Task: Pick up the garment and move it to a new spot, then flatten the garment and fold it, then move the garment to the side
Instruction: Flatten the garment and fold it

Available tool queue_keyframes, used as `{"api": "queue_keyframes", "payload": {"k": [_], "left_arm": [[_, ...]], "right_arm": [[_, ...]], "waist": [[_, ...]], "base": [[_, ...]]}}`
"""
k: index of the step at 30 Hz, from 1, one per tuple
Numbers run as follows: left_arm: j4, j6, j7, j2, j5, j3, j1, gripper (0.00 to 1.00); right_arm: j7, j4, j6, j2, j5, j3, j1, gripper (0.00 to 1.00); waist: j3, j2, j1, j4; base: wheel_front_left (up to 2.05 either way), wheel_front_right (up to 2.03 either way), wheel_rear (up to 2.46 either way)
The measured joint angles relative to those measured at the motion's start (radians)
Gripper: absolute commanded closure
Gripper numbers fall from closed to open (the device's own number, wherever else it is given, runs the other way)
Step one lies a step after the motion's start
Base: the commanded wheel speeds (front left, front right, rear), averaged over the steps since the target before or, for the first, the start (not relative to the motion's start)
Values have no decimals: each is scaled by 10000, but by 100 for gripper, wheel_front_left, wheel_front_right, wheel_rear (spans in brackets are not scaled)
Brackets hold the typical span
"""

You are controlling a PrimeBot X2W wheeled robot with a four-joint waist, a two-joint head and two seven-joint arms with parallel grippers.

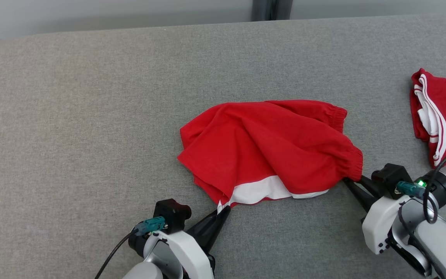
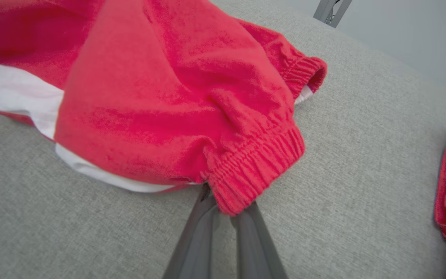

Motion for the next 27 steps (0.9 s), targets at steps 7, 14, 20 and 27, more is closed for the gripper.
{"api": "queue_keyframes", "payload": {"k": [7,14,20,27], "left_arm": [[-433,2,-226,472,-1129,59,23,100],[-3545,6,196,1580,-2443,851,724,100],[-7848,608,1011,2754,-3664,2224,1351,100],[-8934,1377,2577,4153,-4750,4345,-1160,100]], "right_arm": [[-2,-558,0,-382,1103,-104,66,100],[631,-3273,-2,-1120,4318,-1076,1109,100],[991,-6748,-4,-2497,6855,-3689,1828,100],[2683,-7797,-2,-3087,8372,-5283,74,100]], "waist": [[-192,0,0,-236],[-511,0,0,-484],[-540,0,0,-715],[201,0,0,-703]], "base": [[0,0,0],[0,0,0],[0,0,0],[0,0,0]]}}
